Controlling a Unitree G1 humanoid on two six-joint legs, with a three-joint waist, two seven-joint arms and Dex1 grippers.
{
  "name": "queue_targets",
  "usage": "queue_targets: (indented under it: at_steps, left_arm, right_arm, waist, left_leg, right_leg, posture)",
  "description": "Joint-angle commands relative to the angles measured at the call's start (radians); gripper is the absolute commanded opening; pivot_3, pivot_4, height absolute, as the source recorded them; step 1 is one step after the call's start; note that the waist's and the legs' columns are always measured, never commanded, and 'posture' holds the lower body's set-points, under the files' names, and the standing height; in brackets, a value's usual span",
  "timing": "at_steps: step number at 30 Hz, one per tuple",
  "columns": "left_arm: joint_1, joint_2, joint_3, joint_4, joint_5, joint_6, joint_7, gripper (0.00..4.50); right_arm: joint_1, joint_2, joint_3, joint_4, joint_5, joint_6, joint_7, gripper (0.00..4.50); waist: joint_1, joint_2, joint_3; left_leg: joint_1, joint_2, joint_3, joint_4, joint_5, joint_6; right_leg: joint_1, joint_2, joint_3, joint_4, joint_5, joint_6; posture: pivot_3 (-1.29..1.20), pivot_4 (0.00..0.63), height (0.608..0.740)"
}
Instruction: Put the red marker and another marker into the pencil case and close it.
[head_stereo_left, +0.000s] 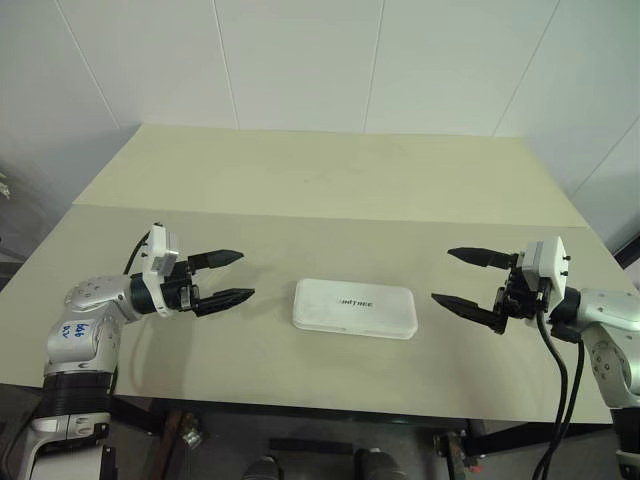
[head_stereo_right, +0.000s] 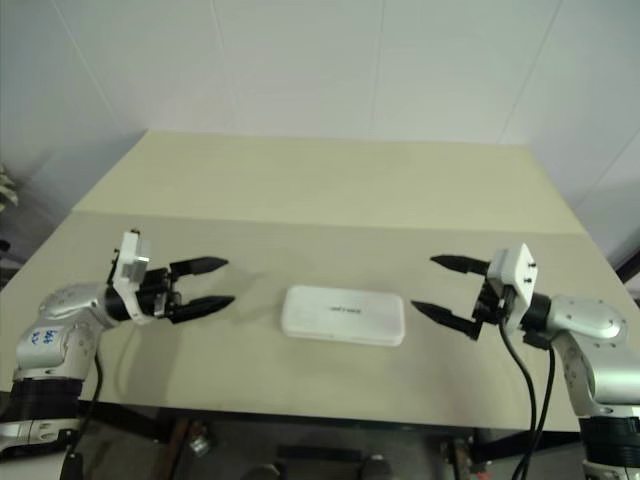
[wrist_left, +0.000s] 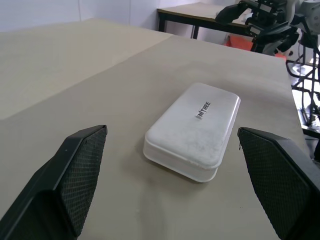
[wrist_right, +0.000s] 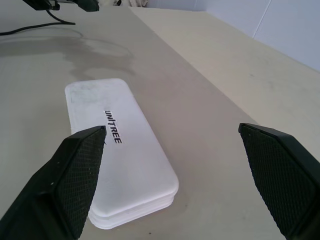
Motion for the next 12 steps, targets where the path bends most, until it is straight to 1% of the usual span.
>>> queue_targets:
  at_steps: [1,5,8,12]
  left_arm:
    - [-0.044,0.006,0.025,0.006,-0.003,-0.072,0.024,4.49]
    - [-0.098,-0.006,0.003,0.052,-0.002,-0.109,0.028,4.49]
    - [-0.112,-0.006,-0.008,0.073,-0.002,-0.115,0.021,4.49]
    - [-0.104,0.003,-0.024,0.038,-0.021,-0.076,0.014,4.49]
  right_arm:
    - [-0.022,-0.032,-0.012,0.015,-0.01,-0.028,0.023,4.5]
    - [-0.051,-0.046,-0.01,0.064,-0.029,-0.047,0.046,4.5]
    - [-0.064,-0.039,0.002,0.065,-0.039,-0.048,0.045,4.5]
    - [-0.088,-0.028,0.027,0.072,-0.048,-0.045,0.046,4.5]
  waist:
    - [0.001,0.0,0.0]
    - [0.001,0.0,0.0]
    - [-0.004,0.0,0.0]
    - [-0.008,0.0,0.0]
  left_leg:
    - [0.0,0.0,0.0,0.0,0.0,0.0]
    - [0.0,0.0,0.0,0.0,0.0,0.0]
    - [0.0,0.0,0.0,0.0,0.0,0.0]
    - [0.0,0.0,0.0,-0.001,0.0,0.0]
  right_leg:
    - [0.0,0.0,0.0,0.0,0.0,0.0]
    - [0.0,0.0,0.0,0.0,0.001,0.001]
    - [0.0,0.0,0.0,0.0,0.002,0.003]
    - [0.0,0.0,0.0,0.0,0.002,0.004]
  posture:
    - [0.0,0.15,0.74]
    - [0.0,0.15,0.74]
    - [0.0,0.15,0.74]
    - [0.0,0.15,0.74]
